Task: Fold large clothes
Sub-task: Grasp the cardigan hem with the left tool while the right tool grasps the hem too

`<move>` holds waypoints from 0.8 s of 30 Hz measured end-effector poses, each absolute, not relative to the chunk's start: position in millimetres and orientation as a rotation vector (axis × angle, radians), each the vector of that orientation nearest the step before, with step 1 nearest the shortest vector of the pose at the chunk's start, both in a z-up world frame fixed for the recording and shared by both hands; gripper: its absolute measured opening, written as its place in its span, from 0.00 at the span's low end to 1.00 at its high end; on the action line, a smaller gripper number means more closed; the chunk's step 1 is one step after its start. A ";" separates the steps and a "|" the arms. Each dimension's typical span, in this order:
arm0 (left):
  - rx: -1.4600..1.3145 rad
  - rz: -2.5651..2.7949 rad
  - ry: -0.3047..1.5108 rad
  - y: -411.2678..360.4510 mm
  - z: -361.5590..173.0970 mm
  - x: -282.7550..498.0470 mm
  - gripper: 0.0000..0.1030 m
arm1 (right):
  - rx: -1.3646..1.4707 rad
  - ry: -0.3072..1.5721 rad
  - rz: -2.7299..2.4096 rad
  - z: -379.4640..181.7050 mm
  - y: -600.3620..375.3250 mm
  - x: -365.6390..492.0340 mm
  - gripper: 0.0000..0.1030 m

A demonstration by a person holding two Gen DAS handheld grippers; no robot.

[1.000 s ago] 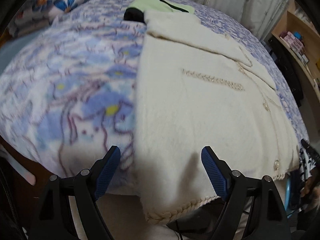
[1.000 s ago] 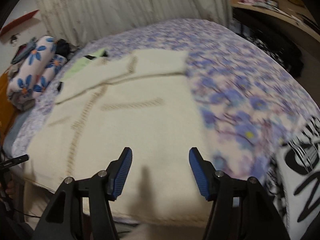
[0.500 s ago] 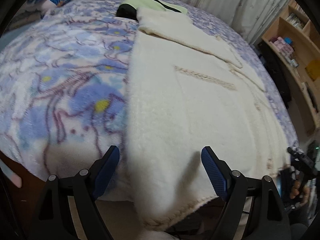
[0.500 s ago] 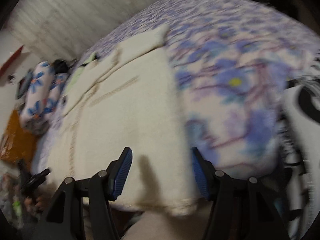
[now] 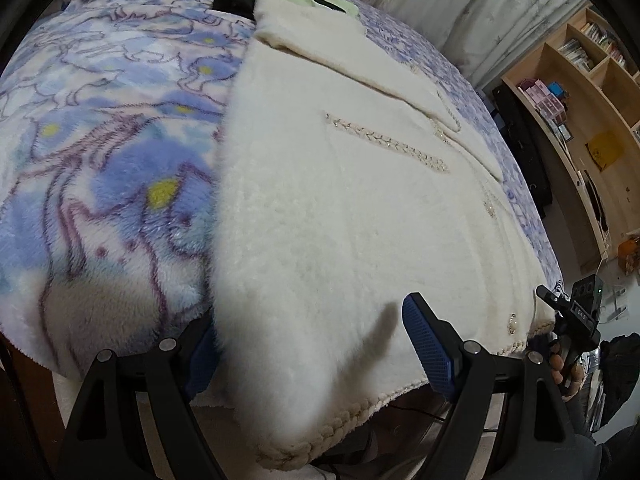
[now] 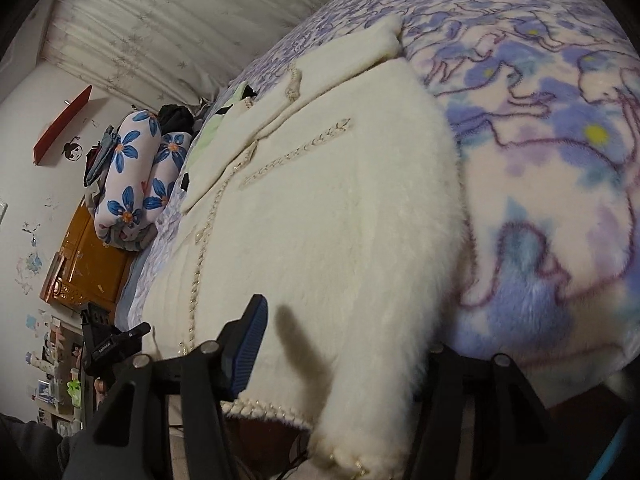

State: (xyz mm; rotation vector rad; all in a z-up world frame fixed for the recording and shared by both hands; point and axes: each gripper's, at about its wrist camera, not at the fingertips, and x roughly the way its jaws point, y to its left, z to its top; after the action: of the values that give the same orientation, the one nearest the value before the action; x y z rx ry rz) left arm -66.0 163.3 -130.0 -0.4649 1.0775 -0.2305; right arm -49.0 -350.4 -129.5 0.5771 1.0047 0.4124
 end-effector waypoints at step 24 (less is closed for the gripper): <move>-0.551 -0.124 0.999 139.6 -88.6 -64.1 0.09 | 0.365 0.920 0.292 -74.5 -328.3 -68.9 0.09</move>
State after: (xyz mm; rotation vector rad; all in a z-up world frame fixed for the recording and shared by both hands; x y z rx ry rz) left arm -64.1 139.6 -88.6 -0.5505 0.9992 -0.1238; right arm -68.9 -328.3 -74.5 0.3653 0.9197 0.2923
